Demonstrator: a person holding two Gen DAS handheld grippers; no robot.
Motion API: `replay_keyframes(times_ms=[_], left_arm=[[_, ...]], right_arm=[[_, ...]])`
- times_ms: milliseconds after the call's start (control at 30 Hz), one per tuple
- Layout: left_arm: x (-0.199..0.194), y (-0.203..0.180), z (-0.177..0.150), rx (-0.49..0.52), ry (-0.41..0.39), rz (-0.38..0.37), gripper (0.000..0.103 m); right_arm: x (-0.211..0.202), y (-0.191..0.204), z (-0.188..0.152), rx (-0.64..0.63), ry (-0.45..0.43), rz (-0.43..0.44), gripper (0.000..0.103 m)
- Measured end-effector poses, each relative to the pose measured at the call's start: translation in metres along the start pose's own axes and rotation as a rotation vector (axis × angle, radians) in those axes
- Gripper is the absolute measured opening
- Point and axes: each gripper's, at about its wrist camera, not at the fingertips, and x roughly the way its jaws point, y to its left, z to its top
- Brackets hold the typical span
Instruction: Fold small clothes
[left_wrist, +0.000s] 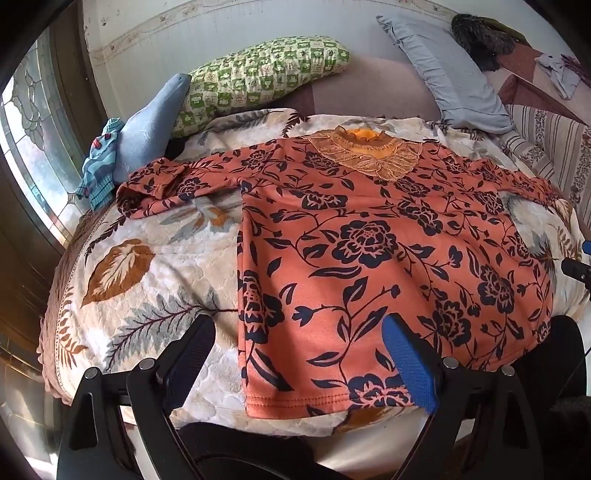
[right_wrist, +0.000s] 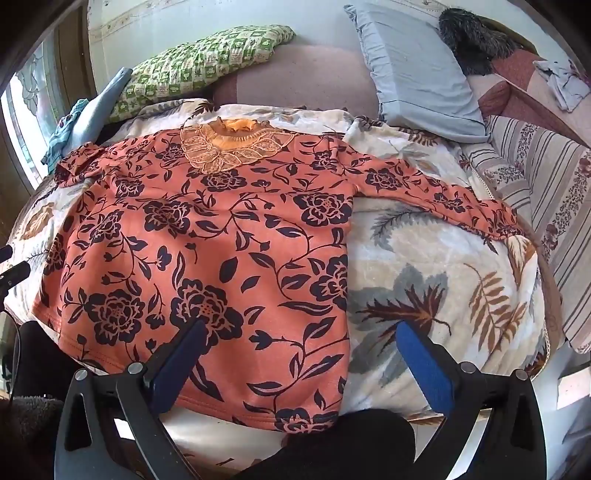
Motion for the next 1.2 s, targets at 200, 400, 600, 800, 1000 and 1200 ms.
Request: replay_keyframes(times_ms=[200, 400, 600, 800, 1000, 1200], left_arm=[[-0.007, -0.005, 0.002, 0.011, -0.010, -0.008, 0.093], [-0.009, -0.006, 0.007, 0.009, -0.004, -0.012, 0.093], [-0.006, -0.009, 0.012, 0.015, 0.004, -0.005, 0.093], [-0.004, -0.016, 0.015, 0.026, 0.005, 0.001, 0.093], [0.000, -0.020, 0.018, 0.032, 0.015, -0.002, 0.093], [0.003, -0.020, 0.020, 0.033, 0.022, -0.001, 0.093]], right_arm=[[-0.003, -0.006, -0.001, 0.014, -0.009, 0.000, 0.103], [-0.003, -0.008, -0.002, 0.019, -0.009, -0.002, 0.103], [-0.002, -0.010, -0.001, 0.025, -0.011, 0.002, 0.103], [0.001, -0.009, -0.001, 0.025, -0.004, 0.004, 0.103], [0.003, -0.010, -0.001, 0.029, 0.002, 0.005, 0.103], [0.008, -0.008, 0.002, 0.022, 0.008, 0.008, 0.103]])
